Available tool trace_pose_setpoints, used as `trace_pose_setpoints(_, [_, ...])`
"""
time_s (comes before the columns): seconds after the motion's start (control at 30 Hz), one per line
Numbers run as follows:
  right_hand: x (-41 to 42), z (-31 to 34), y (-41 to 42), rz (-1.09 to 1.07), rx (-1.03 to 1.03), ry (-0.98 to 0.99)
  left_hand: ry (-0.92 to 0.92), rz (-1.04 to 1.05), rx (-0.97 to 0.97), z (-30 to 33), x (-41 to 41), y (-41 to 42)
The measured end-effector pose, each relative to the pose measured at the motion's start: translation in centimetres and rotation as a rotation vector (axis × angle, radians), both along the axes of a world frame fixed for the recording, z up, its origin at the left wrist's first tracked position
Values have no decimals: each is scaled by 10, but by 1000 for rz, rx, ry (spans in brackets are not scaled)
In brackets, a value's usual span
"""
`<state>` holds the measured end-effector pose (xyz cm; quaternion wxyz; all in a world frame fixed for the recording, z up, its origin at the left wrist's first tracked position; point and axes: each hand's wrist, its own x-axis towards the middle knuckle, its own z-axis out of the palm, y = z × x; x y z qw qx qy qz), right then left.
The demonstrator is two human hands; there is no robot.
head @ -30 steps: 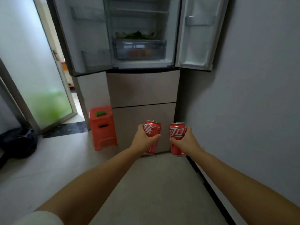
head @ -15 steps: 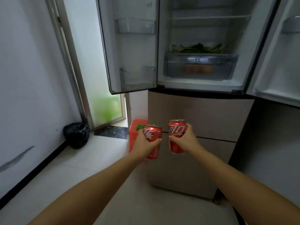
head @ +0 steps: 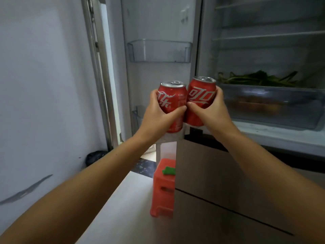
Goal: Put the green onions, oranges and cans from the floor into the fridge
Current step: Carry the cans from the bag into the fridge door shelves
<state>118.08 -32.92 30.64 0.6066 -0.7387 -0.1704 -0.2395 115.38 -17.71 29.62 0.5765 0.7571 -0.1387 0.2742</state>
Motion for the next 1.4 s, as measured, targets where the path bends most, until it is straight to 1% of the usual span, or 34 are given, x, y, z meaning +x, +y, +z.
trace_pose_setpoints(0.07, [25, 11, 3, 63, -16, -54, -70, 68, 18, 16, 17, 3])
trace_pose_setpoints(0.13, [47, 12, 9, 142, -39, -69, -95, 165, 16, 22, 31, 7])
trace_pose_setpoints(0.27, [88, 4, 18, 292, -83, -86, -40, 360, 19, 18, 58, 14])
trace_pose_setpoints(0.37, [111, 2, 22, 385, -171, -95, -5, 477, 11, 16, 70, 14])
trace_pose_setpoints(0.47, [127, -4, 21, 448, -274, -108, 42, 566, 93, 10, 76, 12])
trace_pose_setpoints(0.6, [135, -5, 19, 419, -441, -162, 136, 651, 226, 2, 75, 13])
trace_pose_setpoints(0.73, [133, -10, 19, 405, -594, -224, 236, 675, 299, -9, 66, 18])
trace_pose_setpoints(1.0, [129, -2, 18, 395, -801, -161, 358, 661, 369, -6, 63, 23])
trace_pose_setpoints(1.07, [127, -1, 17, 369, -847, -166, 348, 685, 387, -8, 61, 22])
trace_pose_setpoints(1.13, [125, -4, 15, 270, -927, -230, 286, 765, 434, -12, 62, 17])
trace_pose_setpoints(1.2, [122, -8, 12, 144, -1006, -332, 191, 892, 527, -17, 64, 14])
trace_pose_setpoints(1.27, [122, -9, 9, 82, -1047, -401, 129, 987, 643, -19, 67, 12])
trace_pose_setpoints(1.33, [123, -11, 6, 74, -1051, -428, 124, 999, 699, -20, 68, 12])
trace_pose_setpoints(1.4, [121, -13, 4, 81, -975, -497, 106, 971, 691, -22, 67, 12])
